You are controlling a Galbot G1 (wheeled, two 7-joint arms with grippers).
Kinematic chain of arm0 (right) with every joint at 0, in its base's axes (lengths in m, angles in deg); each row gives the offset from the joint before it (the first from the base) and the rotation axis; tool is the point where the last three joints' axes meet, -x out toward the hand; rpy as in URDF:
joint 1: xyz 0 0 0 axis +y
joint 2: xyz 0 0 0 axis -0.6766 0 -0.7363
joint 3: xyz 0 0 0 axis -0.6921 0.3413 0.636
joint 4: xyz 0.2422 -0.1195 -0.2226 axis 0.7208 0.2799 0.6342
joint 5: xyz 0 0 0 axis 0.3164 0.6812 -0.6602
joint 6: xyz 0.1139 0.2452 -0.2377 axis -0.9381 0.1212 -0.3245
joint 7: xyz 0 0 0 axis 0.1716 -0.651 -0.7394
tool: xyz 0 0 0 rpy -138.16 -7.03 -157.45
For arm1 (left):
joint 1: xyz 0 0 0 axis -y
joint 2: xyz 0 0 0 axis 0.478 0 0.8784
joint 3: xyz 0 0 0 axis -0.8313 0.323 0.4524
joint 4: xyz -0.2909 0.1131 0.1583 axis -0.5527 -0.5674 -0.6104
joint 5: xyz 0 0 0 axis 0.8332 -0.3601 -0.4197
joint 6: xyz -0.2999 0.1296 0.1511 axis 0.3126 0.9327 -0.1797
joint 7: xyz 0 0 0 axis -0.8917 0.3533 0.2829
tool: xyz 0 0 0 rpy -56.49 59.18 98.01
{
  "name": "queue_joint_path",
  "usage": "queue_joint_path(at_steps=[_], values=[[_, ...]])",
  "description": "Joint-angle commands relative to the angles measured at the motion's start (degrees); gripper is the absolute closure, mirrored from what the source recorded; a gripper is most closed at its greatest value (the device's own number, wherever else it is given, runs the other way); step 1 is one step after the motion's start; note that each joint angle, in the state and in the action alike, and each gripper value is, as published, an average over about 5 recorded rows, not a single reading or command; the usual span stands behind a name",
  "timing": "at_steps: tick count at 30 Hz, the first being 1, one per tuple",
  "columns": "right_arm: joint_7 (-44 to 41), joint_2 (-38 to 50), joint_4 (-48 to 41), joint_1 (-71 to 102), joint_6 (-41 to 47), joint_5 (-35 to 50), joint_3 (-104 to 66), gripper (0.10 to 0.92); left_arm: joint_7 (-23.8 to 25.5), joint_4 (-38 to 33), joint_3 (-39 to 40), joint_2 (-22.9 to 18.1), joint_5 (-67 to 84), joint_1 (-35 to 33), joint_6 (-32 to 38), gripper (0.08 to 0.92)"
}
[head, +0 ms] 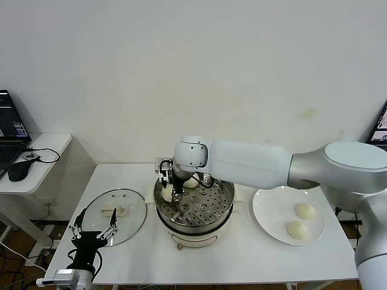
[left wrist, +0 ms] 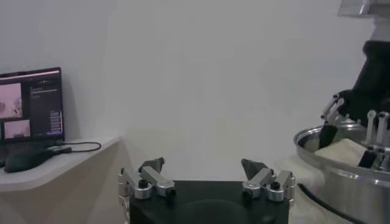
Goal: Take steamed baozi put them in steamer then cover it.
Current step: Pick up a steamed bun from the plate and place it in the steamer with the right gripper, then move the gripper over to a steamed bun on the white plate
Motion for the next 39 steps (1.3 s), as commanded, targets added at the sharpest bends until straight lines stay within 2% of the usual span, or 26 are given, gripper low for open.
queue_joint_path(at_steps=[1,7,14,19,23,28,33,39], values=[[-1.22,1.07,2.25,-0.97,0.5,-0.11,0.26,0.336,-0.04,-0.11,0.27,-0.09,-0.12,0.0,-0.03,0.177],[-7.3,10.12,9.11,-8.74,0.13,-0.97,0.06,0.217,-0.05,-0.48,0.43,-0.13,-0.2,-0.04,-0.11,0.177],[-18.96,27.55,17.98,-18.98,-7.97,-7.81,2.31,0.203,-0.01,-0.77,0.66,0.34,-0.2,0.29,-0.27,0.177],[-24.98,42.45,22.88,-19.43,-15.88,-15.23,2.77,0.203,0.02,-0.48,1.15,0.84,-0.26,0.35,-0.27,0.177],[-27.74,51.65,24.06,-14.5,-20.68,-23.18,1.43,0.203,0.03,-0.16,1.63,1.48,-0.53,0.12,-0.21,0.177],[-29.0,58.89,23.01,-2.11,-24.9,-31.53,-6.18,0.202,0.02,0.22,1.74,1.69,-0.96,0.18,-0.22,0.177],[-28.8,63.17,21.92,15.57,-26.38,-36.15,-20.47,0.203,-0.01,0.91,1.8,1.82,-1.43,0.27,-0.25,0.177],[-26.34,64.01,20.74,36.46,-26.62,-39.87,-36.32,0.202,-0.02,0.94,1.98,1.8,-2.02,0.2,-0.33,0.177]])
